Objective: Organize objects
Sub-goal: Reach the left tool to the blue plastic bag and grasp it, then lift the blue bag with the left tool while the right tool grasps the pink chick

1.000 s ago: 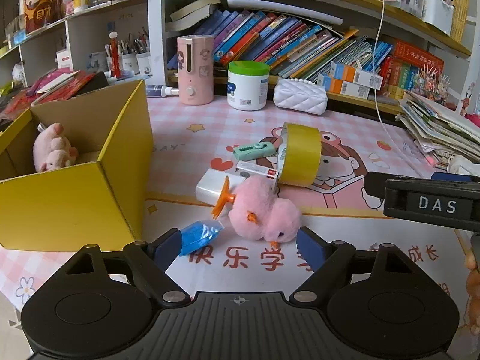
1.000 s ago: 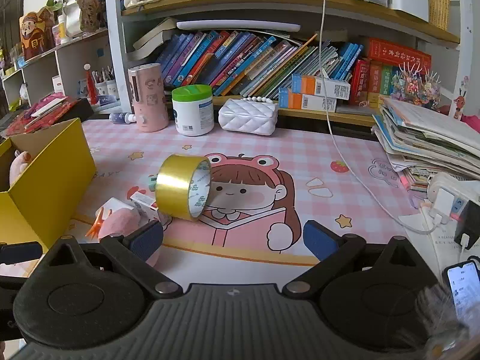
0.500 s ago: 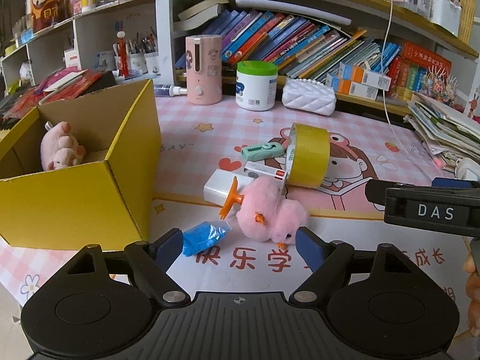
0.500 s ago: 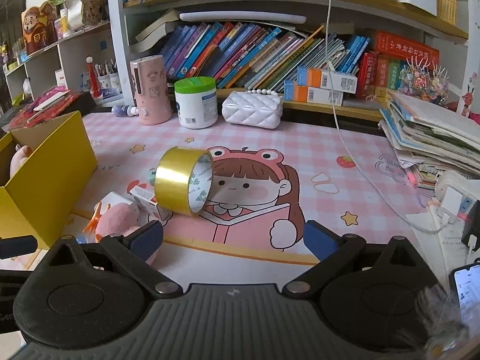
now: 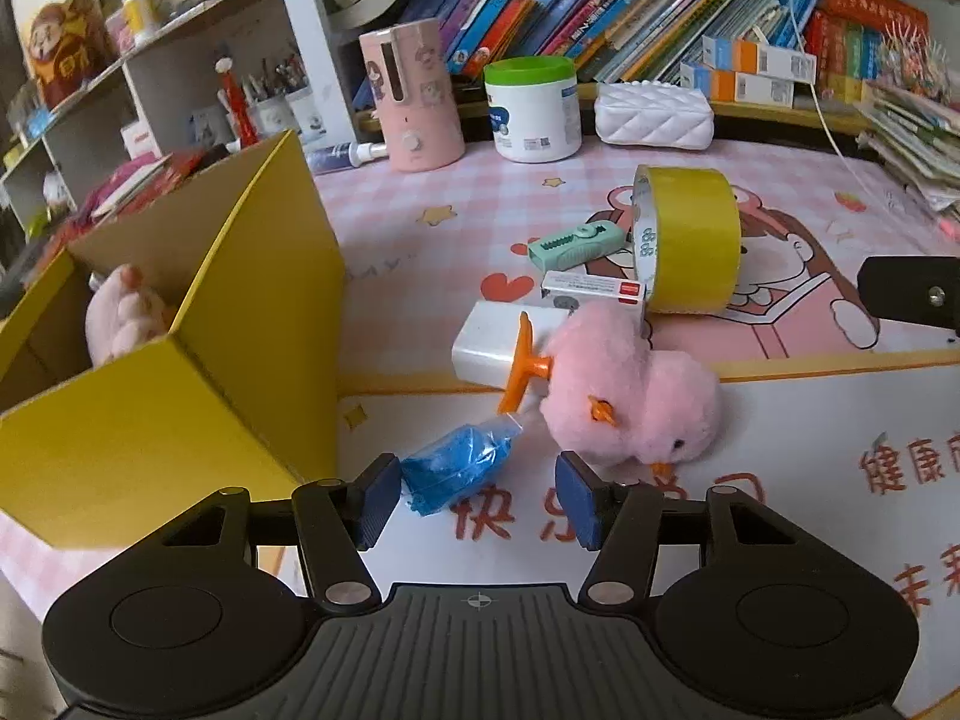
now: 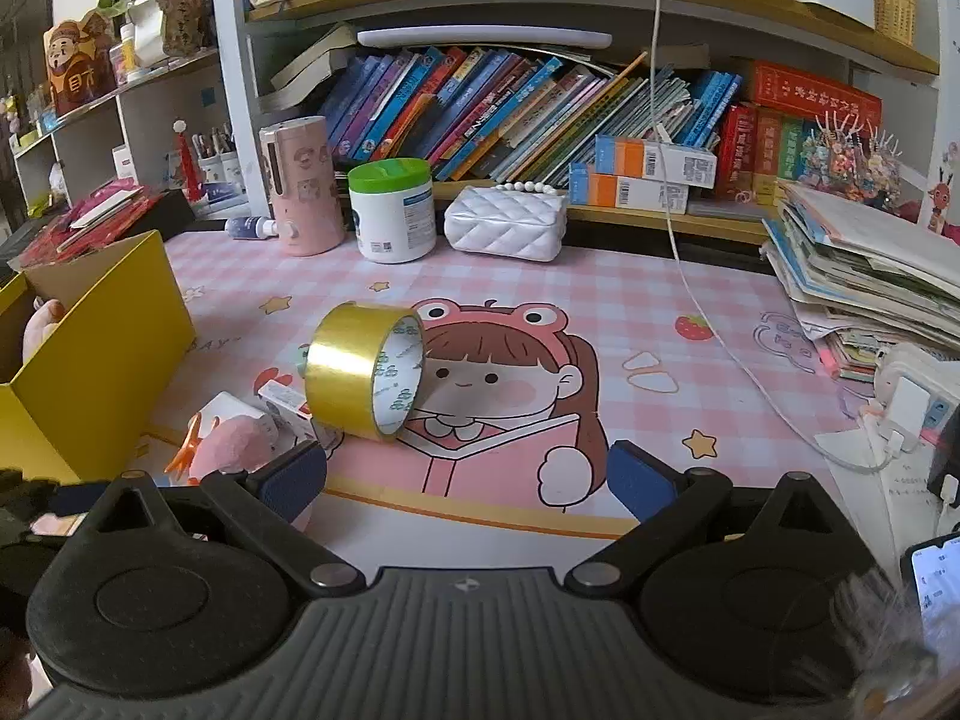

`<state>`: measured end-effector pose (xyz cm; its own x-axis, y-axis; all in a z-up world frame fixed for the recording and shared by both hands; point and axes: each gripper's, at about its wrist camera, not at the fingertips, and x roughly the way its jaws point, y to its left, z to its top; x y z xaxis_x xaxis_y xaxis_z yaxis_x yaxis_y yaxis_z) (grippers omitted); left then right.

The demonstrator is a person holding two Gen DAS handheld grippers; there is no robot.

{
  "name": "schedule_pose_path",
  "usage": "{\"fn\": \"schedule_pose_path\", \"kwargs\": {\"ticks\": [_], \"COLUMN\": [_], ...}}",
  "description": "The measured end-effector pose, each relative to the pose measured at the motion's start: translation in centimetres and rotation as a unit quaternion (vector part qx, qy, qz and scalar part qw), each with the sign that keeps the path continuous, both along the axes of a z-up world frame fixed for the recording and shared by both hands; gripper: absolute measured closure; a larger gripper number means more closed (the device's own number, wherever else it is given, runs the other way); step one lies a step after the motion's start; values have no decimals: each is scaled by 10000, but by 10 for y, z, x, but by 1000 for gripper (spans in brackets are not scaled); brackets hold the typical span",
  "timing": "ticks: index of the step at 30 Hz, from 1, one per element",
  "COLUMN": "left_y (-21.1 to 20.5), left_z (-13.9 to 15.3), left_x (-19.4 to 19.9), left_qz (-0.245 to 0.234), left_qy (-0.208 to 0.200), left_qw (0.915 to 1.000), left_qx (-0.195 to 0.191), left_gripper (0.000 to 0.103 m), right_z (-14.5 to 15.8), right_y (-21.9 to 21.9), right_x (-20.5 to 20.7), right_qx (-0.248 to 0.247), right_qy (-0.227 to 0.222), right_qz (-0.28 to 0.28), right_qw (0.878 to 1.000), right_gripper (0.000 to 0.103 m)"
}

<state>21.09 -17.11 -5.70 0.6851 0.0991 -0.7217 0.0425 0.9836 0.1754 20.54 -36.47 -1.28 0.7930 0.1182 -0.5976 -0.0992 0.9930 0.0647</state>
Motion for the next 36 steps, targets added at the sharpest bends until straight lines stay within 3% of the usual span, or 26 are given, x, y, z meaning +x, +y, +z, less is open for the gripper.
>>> {"fn": "schedule_pose_path", "kwargs": {"ticks": [5, 12, 19, 28, 33, 36], "left_y": [3, 8, 18, 47, 58, 61], "left_z": [-6, -14, 3, 7, 12, 16], "left_x": [10, 14, -9, -36, -46, -50], "left_qz": [-57, -94, -133, 347, 494, 525], "left_qy": [51, 95, 156, 335, 260, 199], "left_qw": [9999, 9998, 9996, 9980, 9972, 9969], "left_qx": [118, 146, -213, -407, -499, -552], "left_gripper": [48, 63, 64, 64, 64, 64], "right_z": [-2, -6, -11, -27, -44, -58], "right_y": [9, 22, 27, 71, 98, 106], "right_x": [2, 7, 22, 50, 63, 70], "right_qx": [-3, -53, 45, -39, -240, -289], "right_qy": [71, 155, 319, 645, 925, 1191], "right_qz": [256, 528, 621, 1582, 2040, 2123], "right_qw": [9996, 9985, 9975, 9853, 9743, 9695], "right_gripper": [2, 2, 2, 5, 22, 41]}}
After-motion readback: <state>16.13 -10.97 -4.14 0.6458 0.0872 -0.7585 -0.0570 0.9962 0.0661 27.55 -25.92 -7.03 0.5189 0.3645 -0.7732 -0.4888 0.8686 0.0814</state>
